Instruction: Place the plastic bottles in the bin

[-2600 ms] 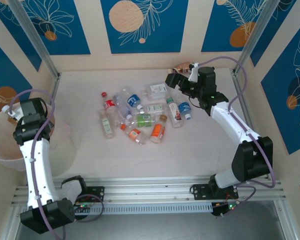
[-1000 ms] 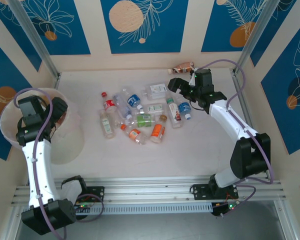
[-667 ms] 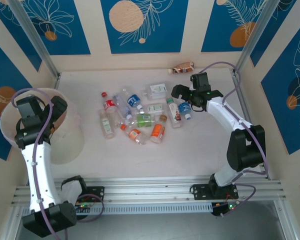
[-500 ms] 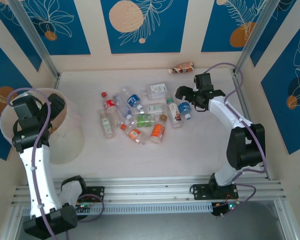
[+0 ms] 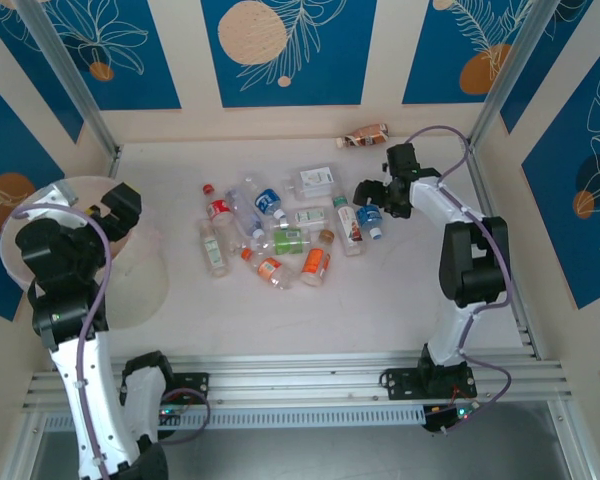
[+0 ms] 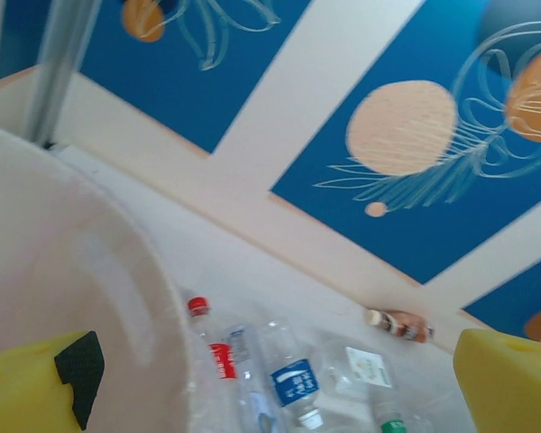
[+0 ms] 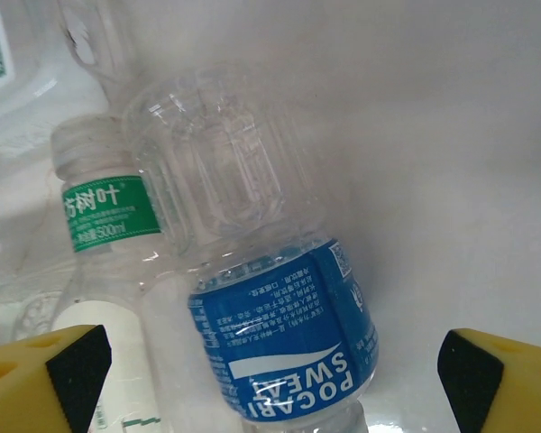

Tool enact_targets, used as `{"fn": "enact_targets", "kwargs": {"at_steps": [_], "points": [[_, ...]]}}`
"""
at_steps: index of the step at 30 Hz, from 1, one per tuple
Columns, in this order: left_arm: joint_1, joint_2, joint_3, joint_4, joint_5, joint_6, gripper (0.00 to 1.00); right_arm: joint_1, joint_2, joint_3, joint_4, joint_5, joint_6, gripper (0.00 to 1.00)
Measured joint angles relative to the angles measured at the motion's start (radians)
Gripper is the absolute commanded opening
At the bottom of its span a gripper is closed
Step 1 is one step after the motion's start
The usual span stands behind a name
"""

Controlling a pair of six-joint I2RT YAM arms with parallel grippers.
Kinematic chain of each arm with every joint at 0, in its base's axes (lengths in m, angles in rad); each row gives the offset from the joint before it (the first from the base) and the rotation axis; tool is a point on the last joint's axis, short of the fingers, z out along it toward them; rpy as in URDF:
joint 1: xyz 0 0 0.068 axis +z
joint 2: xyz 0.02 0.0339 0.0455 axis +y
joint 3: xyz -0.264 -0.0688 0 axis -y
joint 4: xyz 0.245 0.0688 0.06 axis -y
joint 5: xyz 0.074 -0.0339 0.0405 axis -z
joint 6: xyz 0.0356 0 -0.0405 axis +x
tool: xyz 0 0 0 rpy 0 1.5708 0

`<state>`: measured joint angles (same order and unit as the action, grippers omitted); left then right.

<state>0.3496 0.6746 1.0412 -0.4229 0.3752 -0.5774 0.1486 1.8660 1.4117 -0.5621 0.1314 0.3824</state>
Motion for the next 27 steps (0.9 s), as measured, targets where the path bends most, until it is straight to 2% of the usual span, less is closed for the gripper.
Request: {"fn": "enact_targets", "kwargs": {"at_steps": [3, 5, 6, 12, 16, 21, 25, 27], "points": [[0.000, -0.008, -0.009, 0.070, 0.083, -0.009, 1.00, 0.005, 0.036, 0.033, -0.035, 0.005, -0.008, 0.94], [0.000, -0.002, -0.012, 0.124, 0.150, -0.021, 1.00, 0.008, 0.076, 0.083, -0.061, 0.011, -0.016, 0.85], [-0.001, 0.003, -0.015, 0.151, 0.183, -0.027, 1.00, 0.010, 0.100, 0.111, -0.068, 0.013, -0.019, 0.84], [-0.038, 0.024, -0.051, 0.247, 0.287, -0.061, 1.00, 0.019, 0.251, 0.307, -0.136, 0.015, -0.038, 0.85], [-0.117, 0.046, -0.057, 0.269, 0.288, -0.068, 1.00, 0.027, 0.332, 0.406, -0.186, 0.023, -0.051, 0.85], [-0.280, 0.096, -0.051, 0.262, 0.239, -0.022, 1.00, 0.035, 0.401, 0.493, -0.241, 0.047, -0.055, 0.79], [-0.377, 0.146, -0.043, 0.259, 0.197, 0.015, 1.00, 0.037, 0.436, 0.534, -0.266, 0.069, -0.055, 0.78], [-0.406, 0.165, -0.044, 0.259, 0.179, 0.028, 1.00, 0.037, 0.442, 0.535, -0.274, 0.073, -0.055, 0.72]]}}
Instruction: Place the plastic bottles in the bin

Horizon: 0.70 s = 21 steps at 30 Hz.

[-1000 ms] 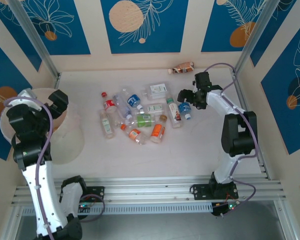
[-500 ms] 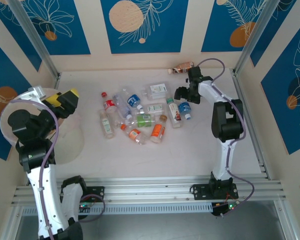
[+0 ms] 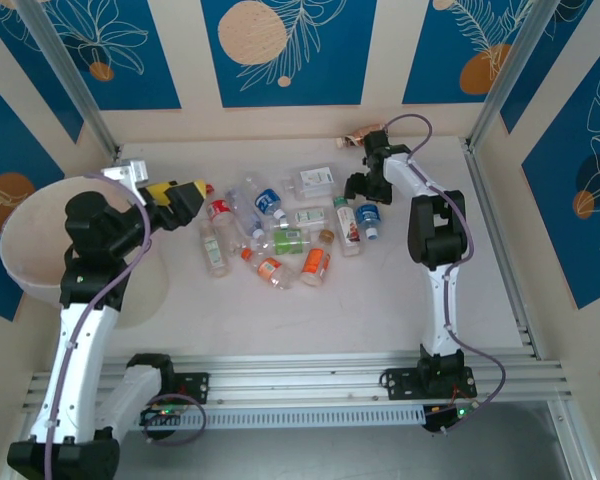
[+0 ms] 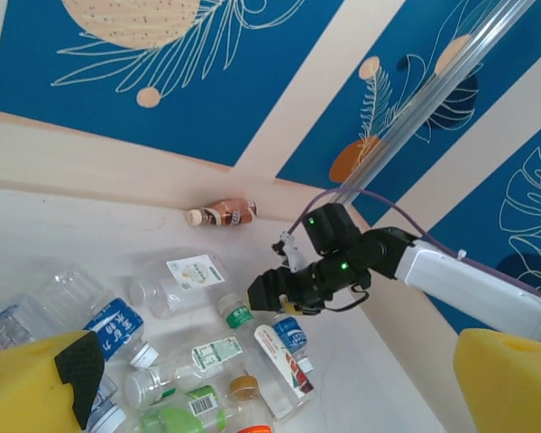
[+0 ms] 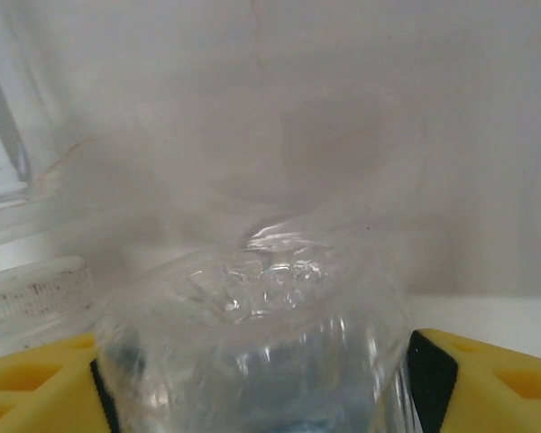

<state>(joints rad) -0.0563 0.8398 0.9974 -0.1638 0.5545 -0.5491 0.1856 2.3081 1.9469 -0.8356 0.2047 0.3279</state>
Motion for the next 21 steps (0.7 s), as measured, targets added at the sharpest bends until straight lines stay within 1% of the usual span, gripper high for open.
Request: {"fn": "enact_targets", "kwargs": {"at_steps": [3, 5, 10, 13, 16, 18, 21], "points": [[-0.025, 0.013, 0.000, 0.001, -0.013, 0.011, 1.00, 0.000, 0.000, -0.001, -0.004, 0.018, 0.007, 0.63], [-0.039, 0.020, 0.000, 0.004, -0.013, 0.019, 1.00, -0.001, -0.014, -0.027, 0.024, 0.032, 0.018, 0.60], [-0.073, 0.042, 0.000, 0.022, -0.012, 0.033, 1.00, -0.010, -0.132, -0.182, 0.100, 0.068, 0.045, 0.55], [-0.088, 0.063, 0.000, 0.043, -0.008, 0.032, 1.00, -0.016, -0.256, -0.294, 0.164, 0.085, 0.061, 0.54], [-0.111, 0.098, 0.000, 0.067, -0.006, 0.028, 1.00, -0.019, -0.425, -0.422, 0.252, 0.080, 0.081, 0.54], [-0.132, 0.129, 0.000, 0.079, -0.006, 0.027, 1.00, -0.019, -0.546, -0.500, 0.314, 0.064, 0.103, 0.54], [-0.172, 0.173, 0.000, 0.090, -0.007, 0.028, 1.00, -0.018, -0.671, -0.587, 0.398, 0.017, 0.150, 0.54]]}}
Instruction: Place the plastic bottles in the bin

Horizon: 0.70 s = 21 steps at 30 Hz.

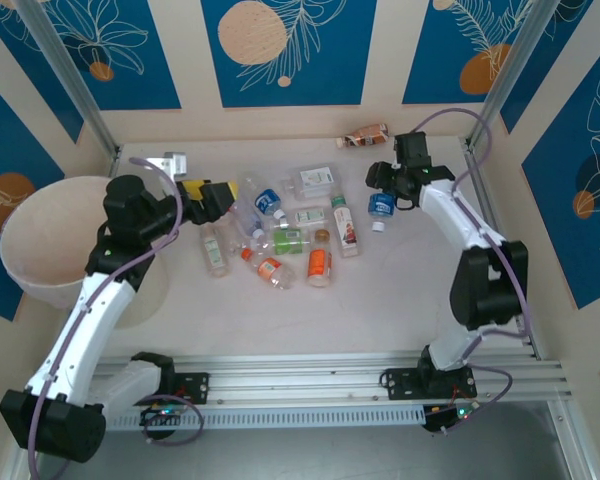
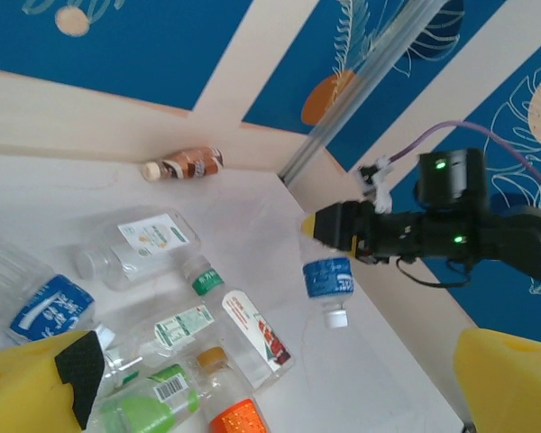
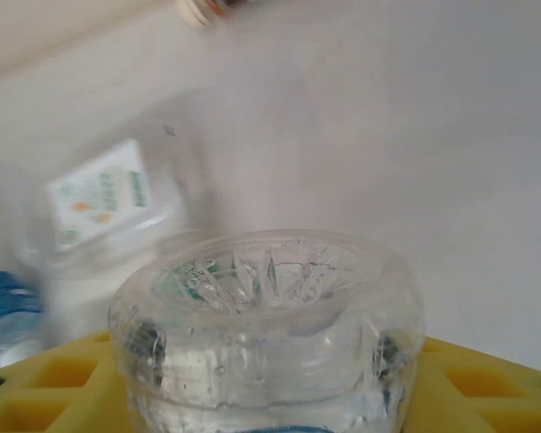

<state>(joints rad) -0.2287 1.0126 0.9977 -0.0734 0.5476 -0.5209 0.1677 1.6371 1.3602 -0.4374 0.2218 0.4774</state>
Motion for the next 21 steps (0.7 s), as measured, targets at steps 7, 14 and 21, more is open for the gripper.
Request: {"fn": "enact_targets", "kwargs": {"at_steps": [7, 14, 21], "points": [[-0.153, 0.120, 0.048, -0.010, -0.081, 0.043, 1.00, 0.051, -0.145, -0.194, 0.170, -0.122, 0.138, 0.53], [-0.321, 0.305, 0.134, -0.047, -0.230, 0.137, 1.00, 0.137, -0.181, -0.257, 0.276, -0.216, 0.262, 0.53], [-0.446, 0.527, 0.237, -0.097, -0.269, 0.196, 1.00, 0.183, -0.195, -0.263, 0.360, -0.261, 0.346, 0.53]]}}
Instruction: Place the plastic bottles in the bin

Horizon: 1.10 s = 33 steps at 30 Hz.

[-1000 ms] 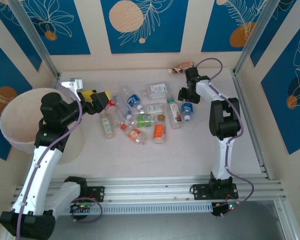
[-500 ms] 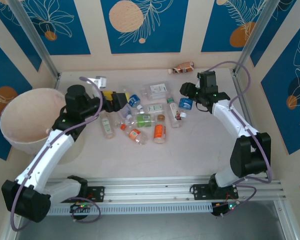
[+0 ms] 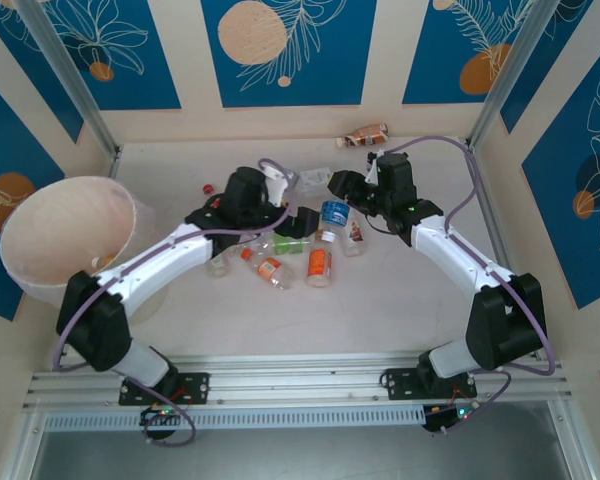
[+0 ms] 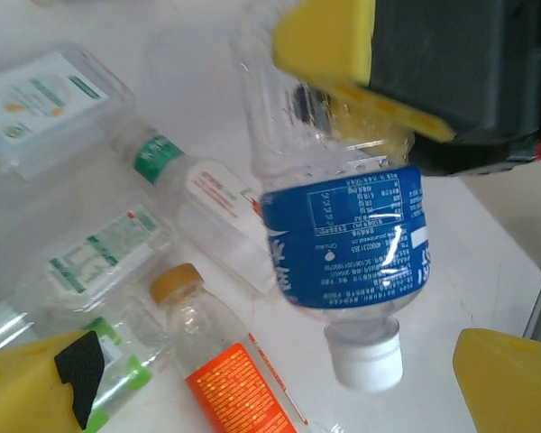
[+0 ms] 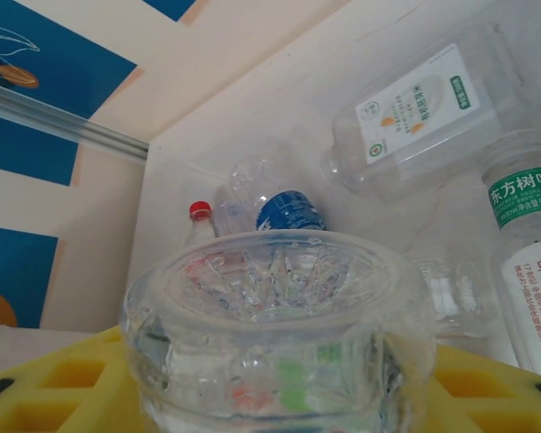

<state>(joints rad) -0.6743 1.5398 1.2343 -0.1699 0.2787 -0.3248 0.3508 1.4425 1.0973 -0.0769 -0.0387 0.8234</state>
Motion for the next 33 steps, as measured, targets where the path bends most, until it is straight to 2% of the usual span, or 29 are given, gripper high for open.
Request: {"fn": "enact_targets", "kwargs": {"at_steps": [12, 16, 21, 25, 33], "points": [[-0.025, 0.180, 0.129, 0.072, 0.081, -0.015, 0.99, 0.003, -0.008, 0.000, 0.038, -0.093, 0.037, 0.54], [-0.027, 0.224, 0.158, 0.108, 0.115, -0.041, 0.87, 0.004, -0.008, 0.000, 0.072, -0.130, 0.068, 0.54], [-0.029, 0.227, 0.153, 0.147, 0.163, -0.065, 0.67, 0.001, -0.008, -0.001, 0.114, -0.169, 0.105, 0.55], [-0.026, 0.214, 0.111, 0.192, 0.164, -0.069, 0.56, -0.001, -0.008, -0.002, 0.107, -0.188, 0.105, 0.61], [-0.027, 0.178, 0.061, 0.209, 0.154, -0.065, 0.48, -0.001, -0.008, -0.002, 0.085, -0.230, 0.104, 0.68]]}}
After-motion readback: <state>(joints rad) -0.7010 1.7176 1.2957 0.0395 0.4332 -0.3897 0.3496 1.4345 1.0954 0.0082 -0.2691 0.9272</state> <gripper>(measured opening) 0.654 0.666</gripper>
